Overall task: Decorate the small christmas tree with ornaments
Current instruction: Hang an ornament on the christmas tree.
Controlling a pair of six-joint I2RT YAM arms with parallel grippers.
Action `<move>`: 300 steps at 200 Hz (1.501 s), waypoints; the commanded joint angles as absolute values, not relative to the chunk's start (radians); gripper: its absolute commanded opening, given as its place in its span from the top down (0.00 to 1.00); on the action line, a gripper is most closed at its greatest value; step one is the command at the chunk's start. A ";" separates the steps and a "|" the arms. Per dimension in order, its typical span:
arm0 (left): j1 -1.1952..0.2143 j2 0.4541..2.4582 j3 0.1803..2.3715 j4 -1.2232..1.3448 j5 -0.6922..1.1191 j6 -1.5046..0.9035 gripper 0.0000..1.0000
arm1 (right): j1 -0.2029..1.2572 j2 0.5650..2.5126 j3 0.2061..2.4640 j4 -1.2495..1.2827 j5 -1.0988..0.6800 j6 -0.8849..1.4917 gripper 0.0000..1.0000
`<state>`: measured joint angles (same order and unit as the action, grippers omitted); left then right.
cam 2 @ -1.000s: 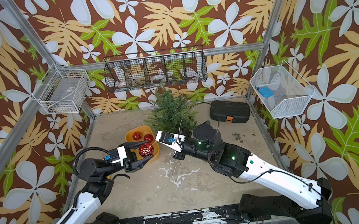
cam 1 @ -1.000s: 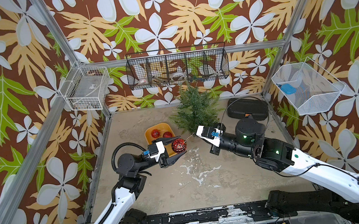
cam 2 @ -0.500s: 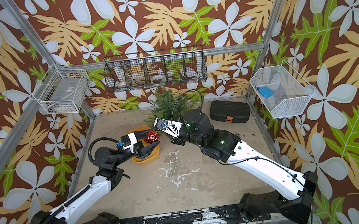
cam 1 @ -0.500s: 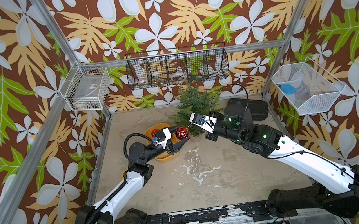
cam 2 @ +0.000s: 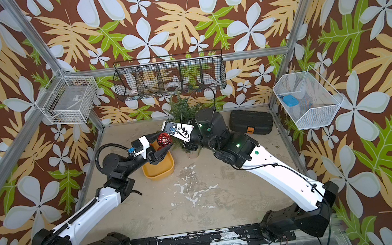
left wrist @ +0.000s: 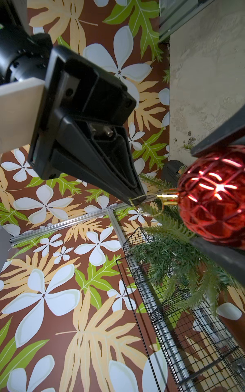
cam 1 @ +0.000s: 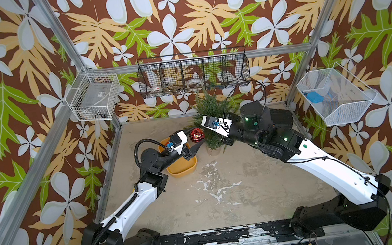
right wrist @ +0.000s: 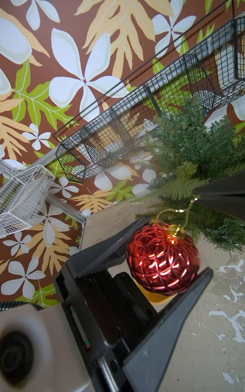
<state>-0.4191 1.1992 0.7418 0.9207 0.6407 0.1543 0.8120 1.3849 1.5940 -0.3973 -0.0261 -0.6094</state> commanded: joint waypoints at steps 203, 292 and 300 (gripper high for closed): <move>-0.440 1.196 0.861 0.696 0.678 0.336 0.77 | 0.811 1.373 1.650 -0.479 0.125 -0.682 1.00; -0.459 1.222 0.878 0.659 0.635 0.364 0.77 | 0.811 1.381 1.617 -0.476 0.116 -0.680 1.00; -0.459 1.225 0.879 0.665 0.628 0.364 0.77 | 0.811 1.382 1.617 -0.473 0.119 -0.680 1.00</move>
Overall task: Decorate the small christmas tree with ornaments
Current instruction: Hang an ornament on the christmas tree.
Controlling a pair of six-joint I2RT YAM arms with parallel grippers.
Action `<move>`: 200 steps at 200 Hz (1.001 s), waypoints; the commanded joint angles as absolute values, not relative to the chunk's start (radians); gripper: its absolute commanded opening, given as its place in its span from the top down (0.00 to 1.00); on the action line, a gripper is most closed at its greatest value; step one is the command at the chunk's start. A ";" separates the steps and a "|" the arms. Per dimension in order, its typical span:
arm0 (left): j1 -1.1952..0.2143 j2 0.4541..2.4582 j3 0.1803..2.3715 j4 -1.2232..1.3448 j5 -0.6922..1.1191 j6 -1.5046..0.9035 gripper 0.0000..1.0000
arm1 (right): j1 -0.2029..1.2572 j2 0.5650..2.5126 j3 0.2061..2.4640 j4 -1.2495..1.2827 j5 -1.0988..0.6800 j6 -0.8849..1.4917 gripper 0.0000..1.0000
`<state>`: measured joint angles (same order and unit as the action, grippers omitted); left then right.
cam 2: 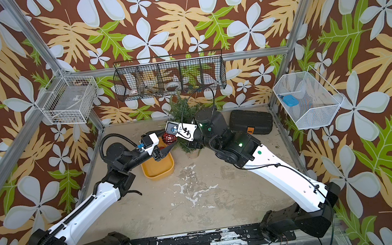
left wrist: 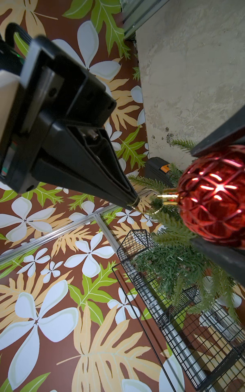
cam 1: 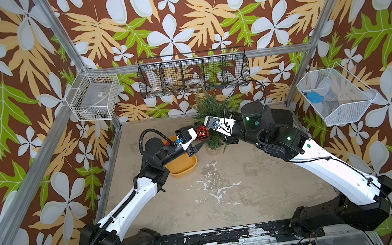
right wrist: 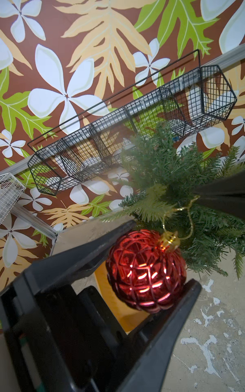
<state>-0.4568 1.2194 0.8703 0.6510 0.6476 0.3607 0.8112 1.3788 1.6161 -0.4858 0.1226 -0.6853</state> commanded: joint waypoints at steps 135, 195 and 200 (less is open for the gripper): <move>-0.459 1.241 0.889 0.681 0.613 0.357 0.76 | 0.809 1.451 1.656 -0.439 0.227 -0.704 1.00; -0.459 1.247 0.898 0.667 0.582 0.353 0.76 | 0.792 1.502 1.708 -0.439 0.253 -0.706 1.00; -0.459 1.247 0.898 0.664 0.572 0.353 0.76 | 0.793 1.505 1.711 -0.440 0.249 -0.704 1.00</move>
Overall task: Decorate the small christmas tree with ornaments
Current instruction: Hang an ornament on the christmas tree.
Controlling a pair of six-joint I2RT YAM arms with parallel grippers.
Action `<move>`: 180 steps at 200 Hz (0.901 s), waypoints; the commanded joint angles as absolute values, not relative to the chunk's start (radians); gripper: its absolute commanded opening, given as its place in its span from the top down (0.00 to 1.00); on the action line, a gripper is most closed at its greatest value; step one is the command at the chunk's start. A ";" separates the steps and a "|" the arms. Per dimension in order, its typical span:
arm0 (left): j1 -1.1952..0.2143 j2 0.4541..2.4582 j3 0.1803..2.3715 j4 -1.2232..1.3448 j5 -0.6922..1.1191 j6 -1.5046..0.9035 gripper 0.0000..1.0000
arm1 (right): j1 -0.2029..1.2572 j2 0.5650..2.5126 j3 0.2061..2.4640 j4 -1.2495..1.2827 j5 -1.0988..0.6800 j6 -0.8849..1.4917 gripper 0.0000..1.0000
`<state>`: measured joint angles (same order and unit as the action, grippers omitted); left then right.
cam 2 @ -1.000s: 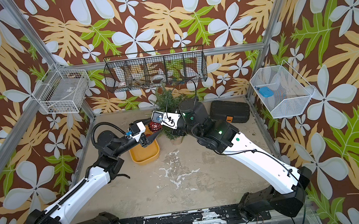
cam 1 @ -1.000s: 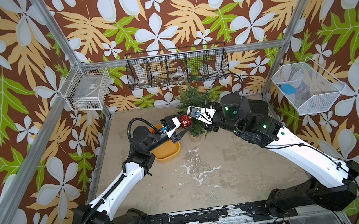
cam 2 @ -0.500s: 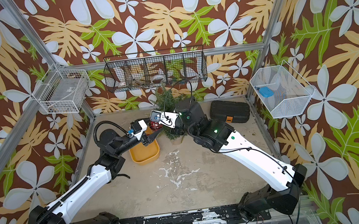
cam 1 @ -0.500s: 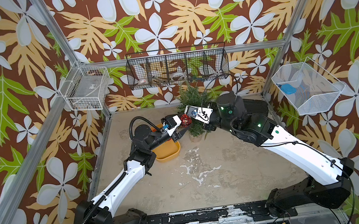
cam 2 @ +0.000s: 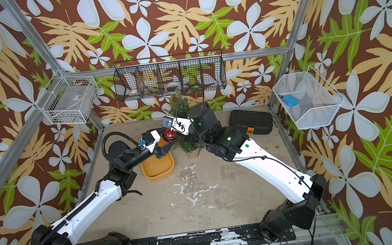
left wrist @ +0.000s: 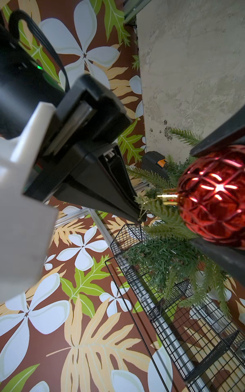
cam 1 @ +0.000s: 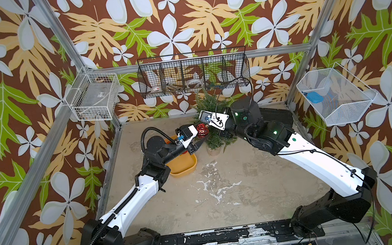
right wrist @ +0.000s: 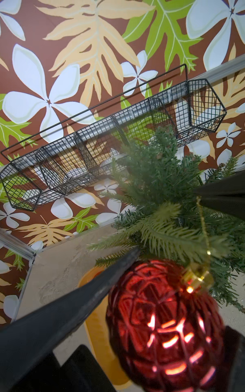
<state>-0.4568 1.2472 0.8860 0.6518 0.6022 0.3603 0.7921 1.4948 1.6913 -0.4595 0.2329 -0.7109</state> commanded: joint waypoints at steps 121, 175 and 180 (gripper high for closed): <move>-0.458 1.290 0.906 0.605 0.505 0.310 0.76 | 0.793 1.450 1.655 -0.444 0.127 -0.681 1.00; -0.459 1.246 0.871 0.652 0.584 0.285 0.77 | 0.792 1.421 1.651 -0.444 0.105 -0.670 1.00; -0.459 1.238 0.865 0.666 0.591 0.278 0.77 | 0.793 1.416 1.649 -0.445 0.097 -0.666 1.00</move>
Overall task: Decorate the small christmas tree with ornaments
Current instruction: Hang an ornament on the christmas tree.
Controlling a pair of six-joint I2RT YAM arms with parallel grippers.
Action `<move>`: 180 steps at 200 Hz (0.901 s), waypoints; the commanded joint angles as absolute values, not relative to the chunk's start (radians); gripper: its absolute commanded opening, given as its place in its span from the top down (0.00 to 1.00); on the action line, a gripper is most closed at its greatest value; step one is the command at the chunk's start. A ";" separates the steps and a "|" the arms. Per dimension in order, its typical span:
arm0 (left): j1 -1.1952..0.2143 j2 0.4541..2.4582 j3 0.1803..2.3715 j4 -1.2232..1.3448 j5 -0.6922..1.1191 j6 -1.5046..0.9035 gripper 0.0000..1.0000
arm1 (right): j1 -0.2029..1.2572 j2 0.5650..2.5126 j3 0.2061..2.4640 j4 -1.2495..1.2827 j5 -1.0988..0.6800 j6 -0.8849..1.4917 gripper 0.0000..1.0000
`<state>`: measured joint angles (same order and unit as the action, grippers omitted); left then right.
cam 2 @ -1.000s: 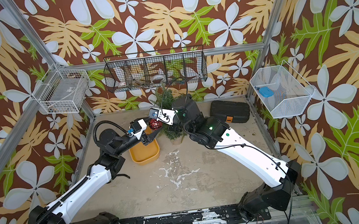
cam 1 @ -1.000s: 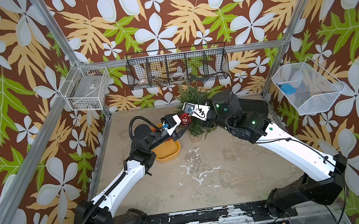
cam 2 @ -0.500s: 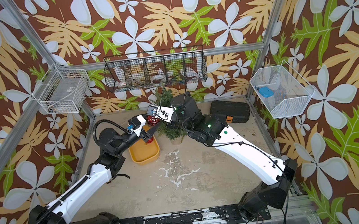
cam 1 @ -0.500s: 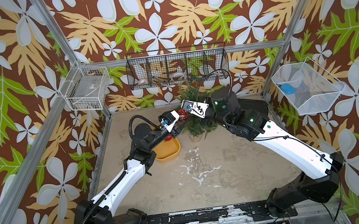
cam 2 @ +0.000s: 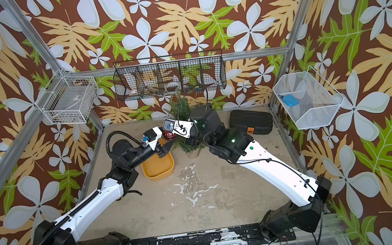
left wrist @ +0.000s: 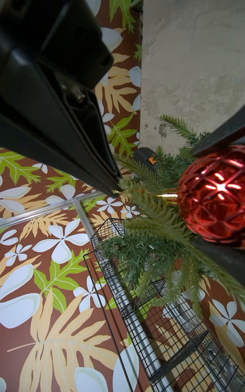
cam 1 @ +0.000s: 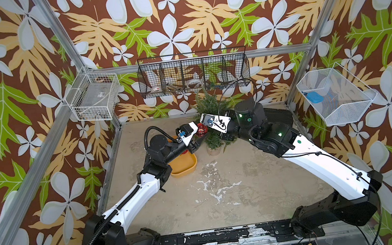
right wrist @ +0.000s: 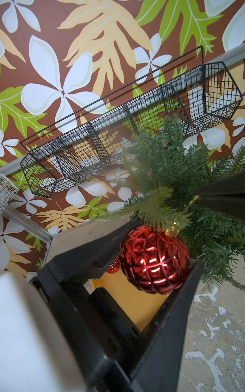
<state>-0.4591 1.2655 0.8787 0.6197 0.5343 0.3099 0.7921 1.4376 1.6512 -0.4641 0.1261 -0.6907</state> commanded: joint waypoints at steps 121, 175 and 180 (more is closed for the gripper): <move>-0.462 1.205 0.873 0.634 0.586 0.279 0.77 | 0.793 1.392 1.638 -0.469 0.054 -0.644 1.00; -0.486 1.189 0.870 0.638 0.651 0.337 0.79 | 0.793 1.366 1.647 -0.480 -0.044 -0.638 1.00; -0.488 1.181 0.864 0.645 0.650 0.339 0.79 | 0.793 1.360 1.647 -0.479 -0.050 -0.638 1.00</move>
<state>-0.4801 1.2064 0.8753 0.6186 0.6273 0.2958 0.7921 1.3830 1.6382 -0.4873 -0.0025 -0.6548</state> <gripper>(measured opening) 0.580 0.066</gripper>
